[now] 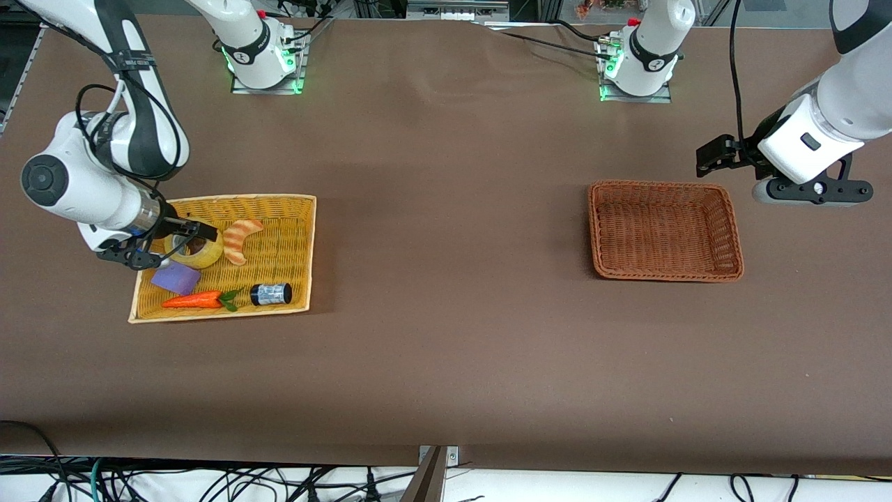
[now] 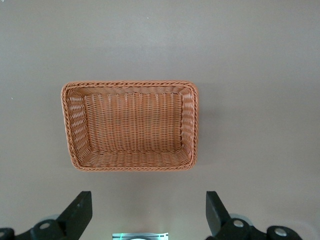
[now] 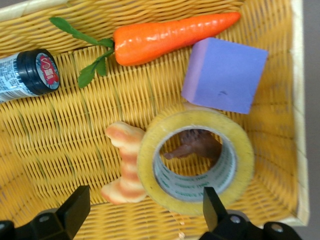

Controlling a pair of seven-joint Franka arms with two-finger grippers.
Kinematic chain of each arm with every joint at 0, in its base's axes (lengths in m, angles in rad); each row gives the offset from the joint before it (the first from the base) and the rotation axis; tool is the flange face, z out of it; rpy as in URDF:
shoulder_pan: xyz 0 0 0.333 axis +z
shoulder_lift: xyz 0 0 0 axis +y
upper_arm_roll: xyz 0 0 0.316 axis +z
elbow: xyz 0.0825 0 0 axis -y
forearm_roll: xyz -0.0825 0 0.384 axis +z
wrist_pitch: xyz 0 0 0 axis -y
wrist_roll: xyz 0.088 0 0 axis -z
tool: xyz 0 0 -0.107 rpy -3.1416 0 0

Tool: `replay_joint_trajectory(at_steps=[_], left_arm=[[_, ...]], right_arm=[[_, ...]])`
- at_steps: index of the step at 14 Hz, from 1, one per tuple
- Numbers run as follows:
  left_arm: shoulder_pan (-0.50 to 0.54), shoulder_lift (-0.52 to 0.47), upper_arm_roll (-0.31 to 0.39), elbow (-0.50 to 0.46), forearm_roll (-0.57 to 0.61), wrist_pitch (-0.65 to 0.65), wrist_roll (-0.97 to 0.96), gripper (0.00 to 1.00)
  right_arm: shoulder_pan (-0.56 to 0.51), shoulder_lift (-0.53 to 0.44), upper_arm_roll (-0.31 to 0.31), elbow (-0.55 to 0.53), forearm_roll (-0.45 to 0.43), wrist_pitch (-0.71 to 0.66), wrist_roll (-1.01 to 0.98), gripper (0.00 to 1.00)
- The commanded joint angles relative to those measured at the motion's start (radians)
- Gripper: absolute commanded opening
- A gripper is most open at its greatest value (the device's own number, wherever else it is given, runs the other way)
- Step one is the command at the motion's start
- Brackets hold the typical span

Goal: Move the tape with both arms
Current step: 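Reach the right gripper down over the tape roll in the yellow tray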

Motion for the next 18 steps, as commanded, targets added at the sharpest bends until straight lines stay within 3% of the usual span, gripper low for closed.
replay_joint_trajectory(at_steps=[1, 18], left_arm=[[0.000, 0.012, -0.001, 0.030, 0.011, -0.024, -0.002, 1.00], [0.000, 0.012, -0.001, 0.030, 0.011, -0.024, -0.002, 1.00]], right_arm=[[-0.001, -0.025, 0.005, -0.096, 0.010, 0.104, 0.009, 1.00], [-0.001, 0.004, 0.030, -0.188, 0.010, 0.301, 0.009, 1.00]])
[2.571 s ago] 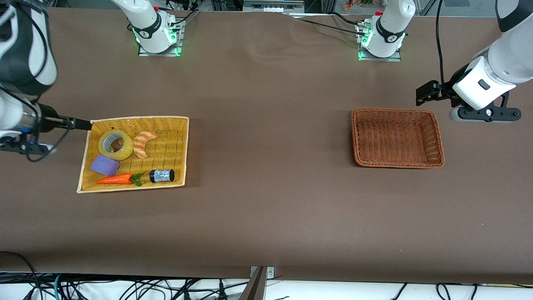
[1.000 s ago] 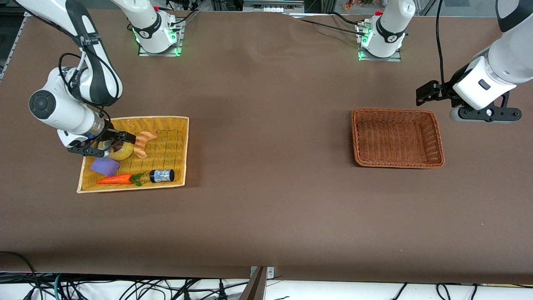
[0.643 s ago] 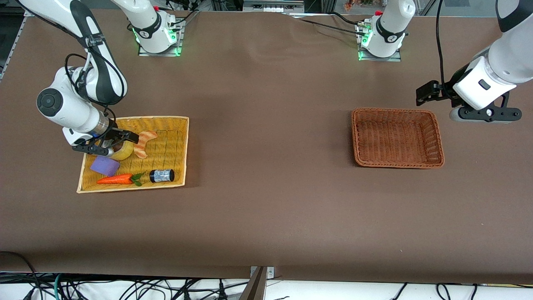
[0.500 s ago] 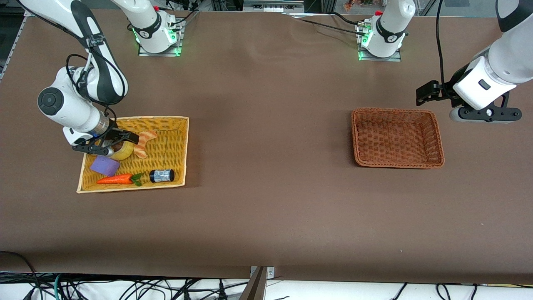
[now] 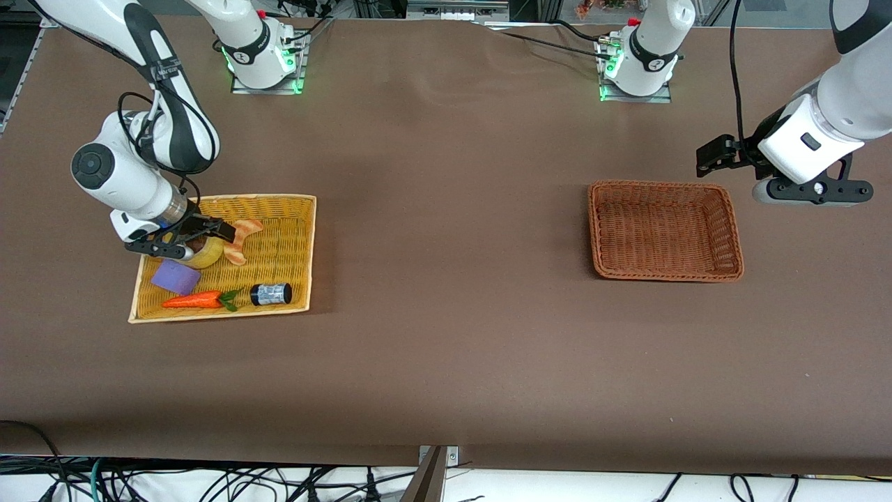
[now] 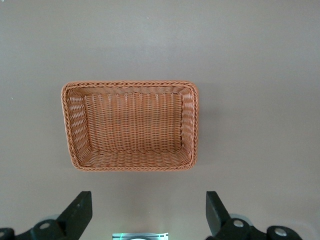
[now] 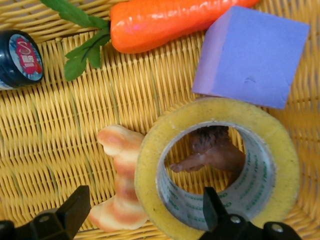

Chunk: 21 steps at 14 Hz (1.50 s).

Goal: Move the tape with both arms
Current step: 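Close the right gripper on the tape roll's rim and lift it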

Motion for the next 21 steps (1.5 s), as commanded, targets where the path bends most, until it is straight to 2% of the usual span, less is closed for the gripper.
replay_joint_trajectory(at_steps=[1, 5, 7, 8, 10, 14, 21], left_arm=[[0.000, 0.012, -0.001, 0.030, 0.011, -0.024, -0.001, 1.00], [0.000, 0.012, -0.001, 0.030, 0.011, -0.024, -0.002, 1.00], [0.000, 0.012, -0.001, 0.030, 0.011, -0.024, -0.001, 1.00], [0.000, 0.012, -0.001, 0.030, 0.011, -0.024, -0.002, 1.00], [0.000, 0.012, -0.001, 0.030, 0.011, -0.024, -0.002, 1.00], [0.000, 0.012, -0.001, 0.030, 0.011, -0.024, -0.002, 1.00], [0.002, 0.012, -0.001, 0.030, 0.011, -0.024, -0.002, 1.00]], right_arm=[[-0.002, -0.002, 0.009, -0.023, 0.009, 0.037, 0.006, 0.99], [-0.002, -0.002, 0.009, -0.023, 0.008, 0.040, -0.011, 0.33], [-0.002, -0.002, 0.009, -0.023, 0.008, 0.039, -0.019, 0.16], [-0.002, -0.002, 0.009, -0.023, 0.008, 0.037, -0.037, 0.11], [-0.002, -0.002, 0.009, -0.023, 0.008, 0.037, -0.051, 0.06], [-0.003, -0.034, 0.004, -0.022, 0.008, 0.010, -0.097, 0.06], [-0.002, -0.227, 0.025, -0.014, 0.009, -0.231, -0.070, 0.06]])
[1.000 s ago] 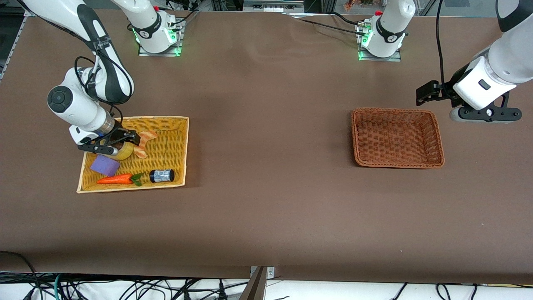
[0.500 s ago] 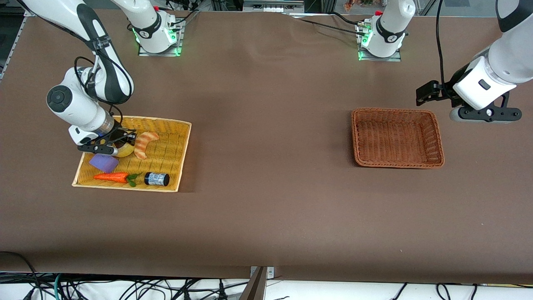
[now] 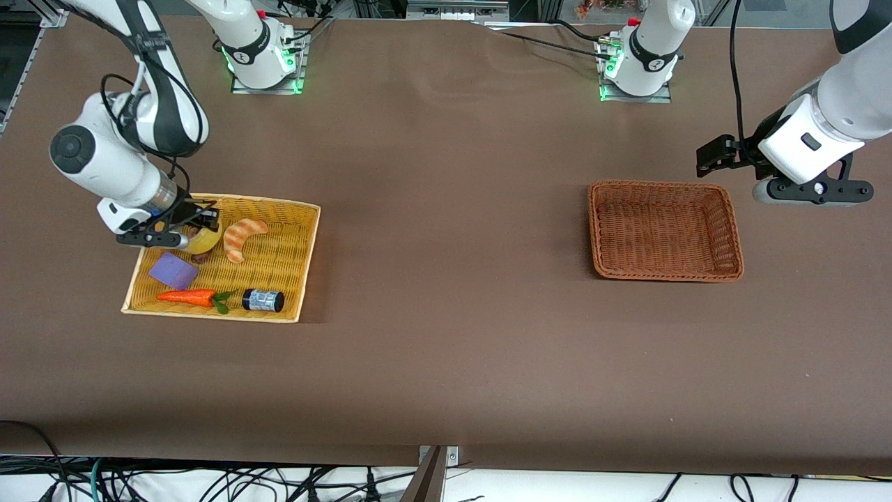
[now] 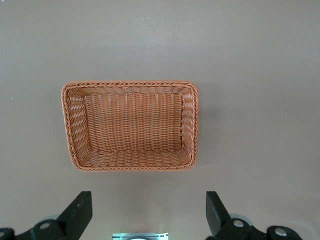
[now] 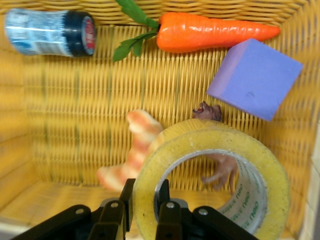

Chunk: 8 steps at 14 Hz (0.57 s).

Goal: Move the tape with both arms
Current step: 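Close the right gripper on the tape roll's rim and lift it, then carry the tape roll with the right gripper toward the table middle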

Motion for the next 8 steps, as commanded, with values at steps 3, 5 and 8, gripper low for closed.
replay_joint_trajectory(at_steps=[3, 5, 8], left_arm=[[0.001, 0.012, -0.001, 0.030, 0.011, -0.024, -0.002, 1.00], [0.003, 0.012, -0.001, 0.030, 0.011, -0.025, -0.001, 1.00], [0.007, 0.012, 0.001, 0.029, 0.011, -0.025, -0.001, 1.00]], right_arm=[[-0.001, -0.119, 0.167, 0.012, 0.008, -0.114, 0.244, 0.06], [-0.001, -0.110, 0.313, 0.081, 0.008, -0.124, 0.420, 0.02], [0.008, -0.050, 0.443, 0.193, 0.003, -0.164, 0.649, 0.02]])
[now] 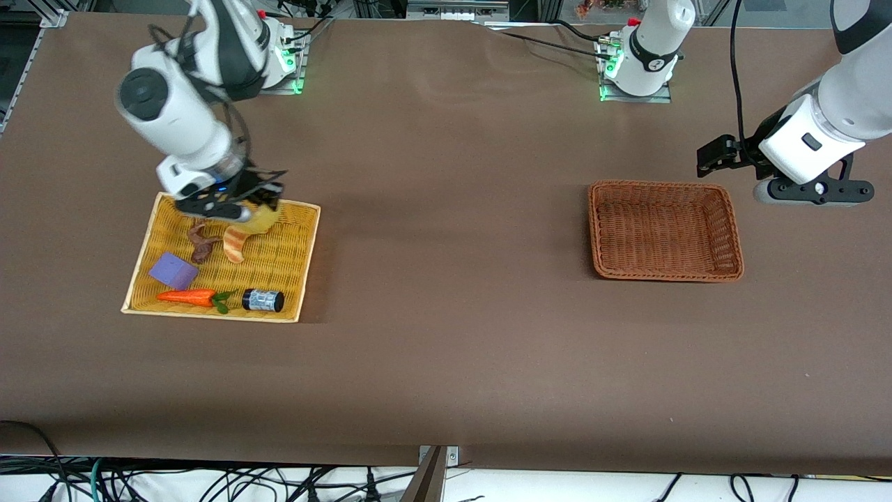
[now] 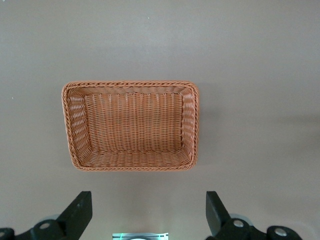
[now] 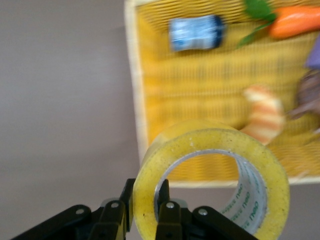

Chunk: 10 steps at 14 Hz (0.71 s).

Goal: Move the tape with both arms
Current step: 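Carry the tape roll with the right gripper toward the table middle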

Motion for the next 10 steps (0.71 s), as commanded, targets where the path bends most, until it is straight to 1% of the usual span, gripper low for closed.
replay_joint_trajectory(at_steps=[1, 2, 6, 7, 9, 10], left_arm=[[0.005, 0.012, -0.002, 0.029, 0.011, -0.025, -0.001, 1.00], [0.007, 0.012, -0.001, 0.027, 0.011, -0.025, 0.001, 1.00], [0.007, 0.014, 0.001, 0.027, 0.011, -0.025, 0.004, 1.00], [0.005, 0.014, -0.001, 0.027, 0.011, -0.025, 0.001, 1.00], [0.005, 0.014, -0.001, 0.029, 0.011, -0.025, -0.001, 1.00], [0.005, 0.014, -0.001, 0.027, 0.011, -0.025, -0.001, 1.00]], right_arm=[[0.007, 0.065, 0.086, 0.117, 0.000, -0.046, 0.148, 0.02], [0.029, 0.097, 0.104, 0.153, -0.002, -0.045, 0.185, 0.02], [0.191, 0.286, 0.108, 0.367, -0.016, -0.045, 0.424, 0.02], [0.235, 0.348, 0.108, 0.430, -0.043, -0.045, 0.490, 0.02], [0.305, 0.466, 0.108, 0.541, -0.156, -0.045, 0.605, 0.02], [0.329, 0.523, 0.106, 0.585, -0.199, -0.043, 0.660, 0.02]])
